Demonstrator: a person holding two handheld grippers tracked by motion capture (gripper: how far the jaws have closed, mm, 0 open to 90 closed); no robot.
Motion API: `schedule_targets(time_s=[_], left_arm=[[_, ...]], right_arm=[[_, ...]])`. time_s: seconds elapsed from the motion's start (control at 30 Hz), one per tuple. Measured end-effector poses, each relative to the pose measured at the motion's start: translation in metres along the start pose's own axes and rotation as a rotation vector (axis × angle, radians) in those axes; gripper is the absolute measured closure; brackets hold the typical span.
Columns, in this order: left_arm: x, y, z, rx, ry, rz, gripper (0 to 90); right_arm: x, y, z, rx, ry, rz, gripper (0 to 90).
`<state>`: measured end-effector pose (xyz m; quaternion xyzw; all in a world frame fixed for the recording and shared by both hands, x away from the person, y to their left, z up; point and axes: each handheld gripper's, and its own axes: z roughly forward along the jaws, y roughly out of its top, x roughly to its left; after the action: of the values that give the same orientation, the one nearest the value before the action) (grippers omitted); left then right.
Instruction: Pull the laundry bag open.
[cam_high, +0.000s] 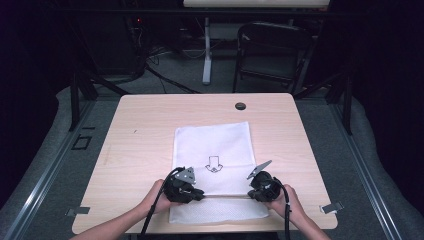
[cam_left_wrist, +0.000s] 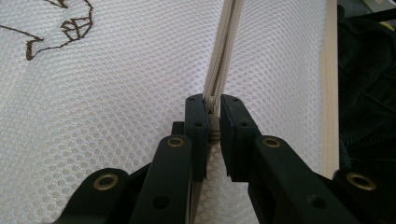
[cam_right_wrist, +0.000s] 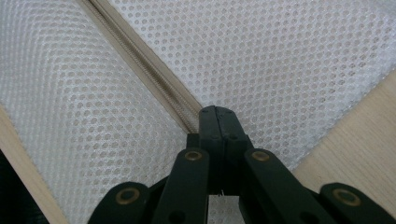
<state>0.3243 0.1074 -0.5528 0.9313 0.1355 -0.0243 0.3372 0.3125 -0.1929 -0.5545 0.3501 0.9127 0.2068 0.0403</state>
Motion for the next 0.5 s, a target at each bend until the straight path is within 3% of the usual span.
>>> schedule_targets(time_s=[0.13, 0.17, 0.27, 0.33, 0.37, 0.5], left_arm=[[0.001, -0.003, -0.001, -0.013, -0.016, -0.009, 82.1], [0.001, -0.004, -0.002, -0.007, 0.0, -0.011, 82.1], [0.001, -0.007, -0.004, -0.021, -0.006, -0.016, 82.1], [0.001, -0.008, -0.006, -0.028, -0.004, -0.015, 82.1], [0.001, -0.008, -0.007, -0.026, -0.003, -0.016, 82.1], [0.002, -0.012, -0.01, -0.019, 0.001, -0.013, 82.1]], right_arm=[[-0.001, 0.0, -0.001, 0.007, 0.005, -0.002, 90.0], [-0.001, 0.0, -0.001, 0.007, 0.003, 0.0, 90.0], [-0.002, -0.001, -0.001, 0.013, -0.002, -0.004, 90.0], [0.0, -0.002, 0.001, -0.018, 0.005, 0.024, 90.0], [-0.001, -0.001, -0.001, 0.009, -0.006, 0.001, 90.0], [-0.002, -0.001, -0.002, 0.013, 0.001, -0.001, 90.0]])
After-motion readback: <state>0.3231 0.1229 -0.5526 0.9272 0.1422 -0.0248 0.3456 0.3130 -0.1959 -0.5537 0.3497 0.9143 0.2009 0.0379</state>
